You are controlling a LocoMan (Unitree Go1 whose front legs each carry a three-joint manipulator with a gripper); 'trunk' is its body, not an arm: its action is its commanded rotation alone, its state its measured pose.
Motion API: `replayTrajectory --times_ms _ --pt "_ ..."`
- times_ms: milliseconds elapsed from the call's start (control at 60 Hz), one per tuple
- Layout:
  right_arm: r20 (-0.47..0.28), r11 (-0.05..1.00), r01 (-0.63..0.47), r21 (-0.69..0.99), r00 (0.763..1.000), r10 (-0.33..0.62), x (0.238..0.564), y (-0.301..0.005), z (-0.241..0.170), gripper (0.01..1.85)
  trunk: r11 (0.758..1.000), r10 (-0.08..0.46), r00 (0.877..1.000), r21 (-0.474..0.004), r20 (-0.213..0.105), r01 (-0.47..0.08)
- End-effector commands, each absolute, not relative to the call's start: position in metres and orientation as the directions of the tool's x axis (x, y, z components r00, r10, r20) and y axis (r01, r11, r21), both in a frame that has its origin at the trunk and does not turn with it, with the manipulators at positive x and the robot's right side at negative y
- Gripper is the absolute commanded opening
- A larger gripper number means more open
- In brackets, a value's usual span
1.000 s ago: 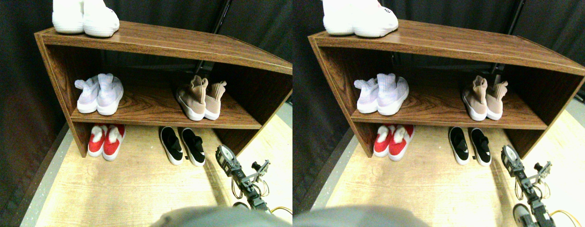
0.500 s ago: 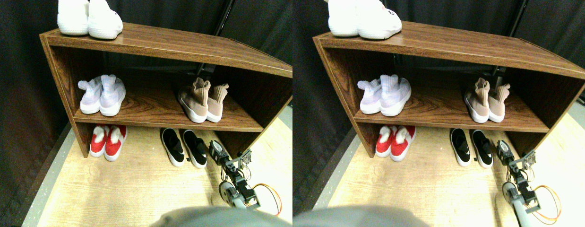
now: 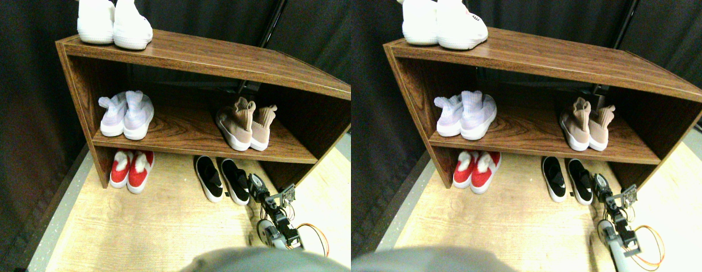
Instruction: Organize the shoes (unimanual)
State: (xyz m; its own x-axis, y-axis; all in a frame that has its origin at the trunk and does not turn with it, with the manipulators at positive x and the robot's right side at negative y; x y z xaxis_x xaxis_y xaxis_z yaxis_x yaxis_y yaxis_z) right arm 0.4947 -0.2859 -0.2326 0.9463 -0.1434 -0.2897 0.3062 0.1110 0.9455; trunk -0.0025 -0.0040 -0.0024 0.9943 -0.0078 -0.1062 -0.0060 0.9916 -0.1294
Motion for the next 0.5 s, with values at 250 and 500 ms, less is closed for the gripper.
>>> replayTrajectory --times_ms 250,500 --pt "-0.266 0.105 0.275 0.956 0.959 -0.093 0.500 -0.263 -0.230 0.06 0.987 0.022 0.992 -0.155 -0.126 -0.042" --pt "-0.266 0.084 0.272 0.959 0.961 -0.081 0.499 -0.260 -0.227 0.06 0.987 0.021 0.992 -0.156 -0.124 -0.041"
